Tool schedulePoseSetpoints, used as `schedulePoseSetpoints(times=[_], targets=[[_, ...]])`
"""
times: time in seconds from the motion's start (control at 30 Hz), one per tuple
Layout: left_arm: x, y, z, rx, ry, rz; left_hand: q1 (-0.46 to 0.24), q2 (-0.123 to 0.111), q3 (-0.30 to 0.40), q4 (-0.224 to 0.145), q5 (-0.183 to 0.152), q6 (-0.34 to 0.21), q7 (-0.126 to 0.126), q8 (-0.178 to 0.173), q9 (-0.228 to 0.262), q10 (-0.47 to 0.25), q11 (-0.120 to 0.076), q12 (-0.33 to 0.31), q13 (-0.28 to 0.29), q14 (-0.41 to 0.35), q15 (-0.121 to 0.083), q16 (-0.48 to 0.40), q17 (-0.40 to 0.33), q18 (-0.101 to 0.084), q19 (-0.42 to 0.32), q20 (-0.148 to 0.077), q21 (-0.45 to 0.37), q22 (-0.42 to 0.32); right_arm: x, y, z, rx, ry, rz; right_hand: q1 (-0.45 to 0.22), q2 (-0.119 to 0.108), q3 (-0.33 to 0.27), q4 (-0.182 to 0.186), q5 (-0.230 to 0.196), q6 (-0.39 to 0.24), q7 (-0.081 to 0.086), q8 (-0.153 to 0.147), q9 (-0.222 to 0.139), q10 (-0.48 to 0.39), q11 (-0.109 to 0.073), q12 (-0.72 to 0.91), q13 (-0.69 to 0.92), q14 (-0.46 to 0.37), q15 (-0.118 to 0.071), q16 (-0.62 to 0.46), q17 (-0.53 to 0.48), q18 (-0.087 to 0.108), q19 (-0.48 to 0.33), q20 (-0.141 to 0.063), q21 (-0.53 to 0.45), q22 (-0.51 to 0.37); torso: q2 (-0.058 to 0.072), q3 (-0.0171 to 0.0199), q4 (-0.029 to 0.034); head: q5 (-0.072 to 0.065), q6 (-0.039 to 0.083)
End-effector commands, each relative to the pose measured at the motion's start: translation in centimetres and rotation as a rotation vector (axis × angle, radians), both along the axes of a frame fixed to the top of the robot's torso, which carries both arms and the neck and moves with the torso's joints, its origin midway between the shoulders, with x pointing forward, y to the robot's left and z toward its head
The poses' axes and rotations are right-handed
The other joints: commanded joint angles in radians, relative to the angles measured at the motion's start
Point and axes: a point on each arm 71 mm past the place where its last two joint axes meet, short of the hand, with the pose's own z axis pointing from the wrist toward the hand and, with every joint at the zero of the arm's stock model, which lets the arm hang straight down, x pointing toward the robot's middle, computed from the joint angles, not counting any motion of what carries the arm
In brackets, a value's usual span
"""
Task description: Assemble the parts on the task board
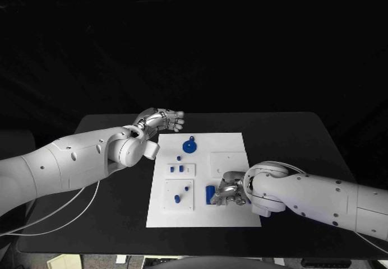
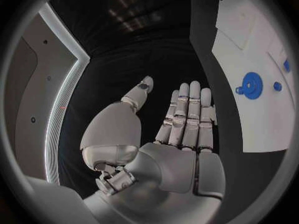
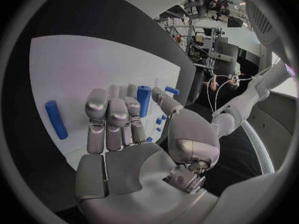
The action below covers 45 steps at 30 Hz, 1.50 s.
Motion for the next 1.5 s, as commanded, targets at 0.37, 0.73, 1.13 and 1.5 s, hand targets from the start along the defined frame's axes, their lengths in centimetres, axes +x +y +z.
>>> schedulePoseSetpoints(times=[0.37,0.73,1.13,1.5], targets=[[0.0,0.1,0.1,-0.006,-0.006,-0.012,0.005,0.003,0.001,-0.008,-0.001,-0.007,0.0,0.004,-0.001,-0.001,-0.002,0.001,-0.001,-0.006,0.003,-0.005,0.002,0.018,-0.005,0.004,-0.003,0.002,1.5,-3.9,3.7,0.099,-0.089,-0.083,0.0,-0.04,-0.067,-0.012,-0.011,-0.03,0.009,-0.011,0.008,0.0,0.006,-0.004,0.007,0.002,-0.003,-0.011,0.001,0.083,-0.003,-0.008,-0.007,0.007,-0.001,0.0012,-0.0027,-0.004,0.017],[0.0,0.2,0.1,-0.004,-0.005,-0.011,0.005,0.003,0.0,-0.008,-0.001,-0.006,0.0,0.005,-0.002,0.0,-0.002,0.002,-0.001,-0.005,0.003,-0.005,0.004,0.018,-0.005,0.004,-0.004,0.002,2.7,-8.6,4.7,-0.055,-0.211,-0.093,0.088,-0.009,-0.065,-0.056,-0.014,-0.028,0.01,-0.007,0.018,0.005,0.006,-0.001,0.009,0.005,-0.001,-0.01,0.003,0.083,0.002,-0.009,-0.007,0.008,0.0,0.0029,-0.0017,-0.014,0.028],[-0.1,0.3,0.1,-0.005,-0.004,-0.016,0.005,0.003,0.0,-0.008,-0.001,-0.005,0.0,0.006,-0.002,0.001,-0.002,0.002,-0.001,-0.005,0.003,-0.006,0.005,0.018,-0.004,0.005,-0.004,0.003,1.8,-11.5,4.4,-0.217,-0.261,-0.096,0.121,-0.067,-0.005,0.013,-0.038,-0.012,0.007,-0.002,0.024,0.014,0.005,-0.006,0.005,0.01,0.0,-0.012,0.003,0.083,0.007,0.008,-0.007,0.009,0.0,0.0012,-0.0013,-0.038,0.032],[-0.1,0.3,0.1,-0.005,-0.003,-0.017,0.003,0.002,-0.002,-0.006,-0.001,-0.004,-0.001,0.006,-0.002,0.001,-0.003,0.002,-0.001,-0.005,0.003,-0.007,0.006,0.017,-0.004,0.005,-0.005,0.004,0.9,-11.9,2.2,-0.239,-0.205,-0.102,0.08,-0.103,0.004,0.088,-0.051,-0.002,0.004,0.001,0.028,0.02,0.0,-0.006,0.004,0.01,-0.003,-0.008,0.006,0.083,0.009,0.012,-0.004,0.011,0.001,0.0002,0.001,-0.047,0.03]])
